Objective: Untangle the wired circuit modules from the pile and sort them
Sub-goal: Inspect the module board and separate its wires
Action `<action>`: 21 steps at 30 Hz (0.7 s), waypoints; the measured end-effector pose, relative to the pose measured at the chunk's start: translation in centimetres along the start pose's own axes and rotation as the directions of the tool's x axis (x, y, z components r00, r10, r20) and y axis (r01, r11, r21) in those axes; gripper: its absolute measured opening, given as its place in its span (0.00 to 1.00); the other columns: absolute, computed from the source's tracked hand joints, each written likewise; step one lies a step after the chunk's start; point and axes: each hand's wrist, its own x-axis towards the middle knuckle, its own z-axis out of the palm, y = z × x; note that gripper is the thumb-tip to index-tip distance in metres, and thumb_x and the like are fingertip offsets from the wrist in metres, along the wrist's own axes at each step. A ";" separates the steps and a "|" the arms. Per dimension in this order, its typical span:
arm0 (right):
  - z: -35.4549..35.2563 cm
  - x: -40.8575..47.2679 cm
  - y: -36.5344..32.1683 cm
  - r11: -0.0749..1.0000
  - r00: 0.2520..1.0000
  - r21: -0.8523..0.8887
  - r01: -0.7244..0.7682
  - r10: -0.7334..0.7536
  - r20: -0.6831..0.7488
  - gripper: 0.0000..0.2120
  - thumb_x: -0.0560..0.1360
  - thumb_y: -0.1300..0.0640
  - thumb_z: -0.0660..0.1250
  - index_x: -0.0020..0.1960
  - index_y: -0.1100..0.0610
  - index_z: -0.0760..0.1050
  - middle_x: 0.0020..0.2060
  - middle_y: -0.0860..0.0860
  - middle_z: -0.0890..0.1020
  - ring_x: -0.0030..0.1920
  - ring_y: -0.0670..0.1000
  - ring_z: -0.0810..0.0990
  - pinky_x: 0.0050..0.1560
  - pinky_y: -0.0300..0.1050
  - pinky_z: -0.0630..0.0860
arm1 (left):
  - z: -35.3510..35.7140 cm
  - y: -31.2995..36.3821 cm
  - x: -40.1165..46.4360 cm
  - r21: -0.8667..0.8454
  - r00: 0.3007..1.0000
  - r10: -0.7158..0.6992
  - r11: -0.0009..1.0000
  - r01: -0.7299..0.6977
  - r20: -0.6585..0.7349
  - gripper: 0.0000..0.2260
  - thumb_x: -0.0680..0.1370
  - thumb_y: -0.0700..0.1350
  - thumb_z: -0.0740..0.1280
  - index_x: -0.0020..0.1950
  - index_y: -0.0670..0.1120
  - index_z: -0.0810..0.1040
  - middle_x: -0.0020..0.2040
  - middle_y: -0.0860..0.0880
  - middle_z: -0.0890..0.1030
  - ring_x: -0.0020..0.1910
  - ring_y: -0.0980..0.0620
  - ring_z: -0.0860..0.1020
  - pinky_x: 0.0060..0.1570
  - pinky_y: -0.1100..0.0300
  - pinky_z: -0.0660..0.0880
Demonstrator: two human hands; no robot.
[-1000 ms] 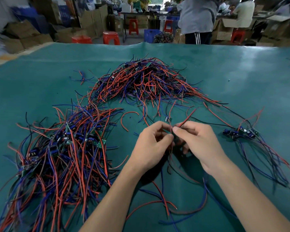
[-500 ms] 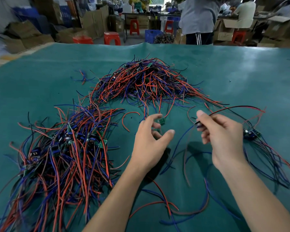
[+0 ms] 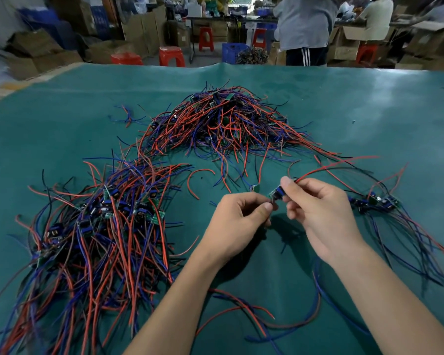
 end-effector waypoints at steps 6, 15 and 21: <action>-0.1 -0.3 -0.3 0.998 0.991 0.048 -0.043 0.037 0.128 0.06 0.71 0.60 0.74 0.36 0.58 0.85 0.32 0.53 0.81 0.31 0.45 0.76 0.32 0.35 0.75 | -0.1 0.2 -0.1 0.060 0.999 0.029 0.998 -0.028 -0.015 0.09 0.78 0.47 0.70 0.41 0.44 0.81 0.31 0.52 0.74 0.32 0.55 0.68 0.35 0.59 0.67; -1.0 0.3 -0.1 0.853 0.958 -0.450 0.262 -0.286 0.016 0.06 0.72 0.51 0.77 0.38 0.51 0.85 0.30 0.56 0.82 0.28 0.47 0.77 0.31 0.48 0.73 | -0.1 -0.1 0.1 0.068 0.999 -0.027 0.997 0.026 0.018 0.09 0.81 0.44 0.67 0.42 0.45 0.84 0.32 0.52 0.82 0.30 0.58 0.75 0.35 0.66 0.71; -3.1 1.4 -1.2 0.893 0.913 -0.368 0.260 -0.352 -0.207 0.08 0.72 0.52 0.75 0.34 0.47 0.84 0.29 0.52 0.81 0.29 0.47 0.74 0.28 0.40 0.72 | -0.1 0.0 0.1 0.107 0.997 -0.043 0.994 0.036 0.059 0.10 0.81 0.43 0.66 0.42 0.45 0.84 0.30 0.55 0.80 0.27 0.59 0.71 0.31 0.66 0.68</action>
